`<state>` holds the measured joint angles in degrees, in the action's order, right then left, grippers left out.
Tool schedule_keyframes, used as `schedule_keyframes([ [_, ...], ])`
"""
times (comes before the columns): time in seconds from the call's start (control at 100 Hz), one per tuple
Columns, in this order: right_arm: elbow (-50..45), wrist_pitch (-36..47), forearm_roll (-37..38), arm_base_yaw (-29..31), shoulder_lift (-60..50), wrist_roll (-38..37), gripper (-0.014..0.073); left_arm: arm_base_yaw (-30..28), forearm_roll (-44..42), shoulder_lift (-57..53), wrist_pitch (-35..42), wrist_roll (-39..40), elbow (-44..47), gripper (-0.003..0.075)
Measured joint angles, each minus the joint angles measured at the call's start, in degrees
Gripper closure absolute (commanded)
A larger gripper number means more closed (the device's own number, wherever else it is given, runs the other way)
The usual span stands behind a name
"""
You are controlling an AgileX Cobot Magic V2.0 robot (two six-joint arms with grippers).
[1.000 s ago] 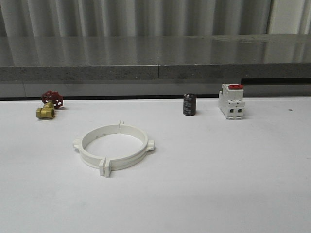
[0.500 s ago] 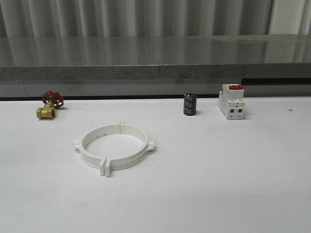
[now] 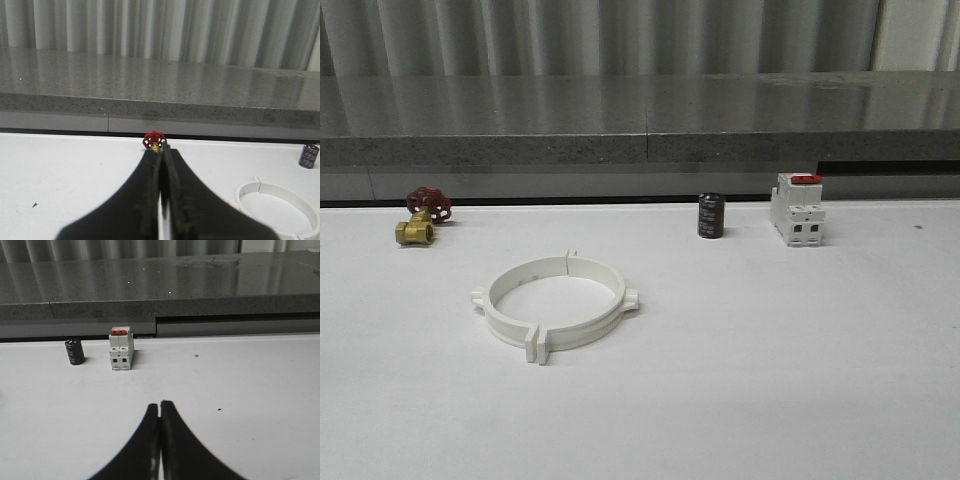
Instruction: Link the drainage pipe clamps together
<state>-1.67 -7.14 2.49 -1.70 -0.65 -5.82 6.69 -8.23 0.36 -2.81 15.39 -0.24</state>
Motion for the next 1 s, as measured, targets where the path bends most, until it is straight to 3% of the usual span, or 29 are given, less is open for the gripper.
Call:
schedule_keyframes([
  [0.22, 0.0, 0.0, 0.0, 0.0, 0.0, 0.0, 0.0661, -2.4, 0.0, -0.6, 0.8, 0.0, 0.0, 0.0741],
  [1.0, 0.0, 0.0, 0.0, 0.0, 0.0, 0.0, 0.0661, -2.5, 0.0, -0.6, 0.7, 0.0, 0.0, 0.0741],
])
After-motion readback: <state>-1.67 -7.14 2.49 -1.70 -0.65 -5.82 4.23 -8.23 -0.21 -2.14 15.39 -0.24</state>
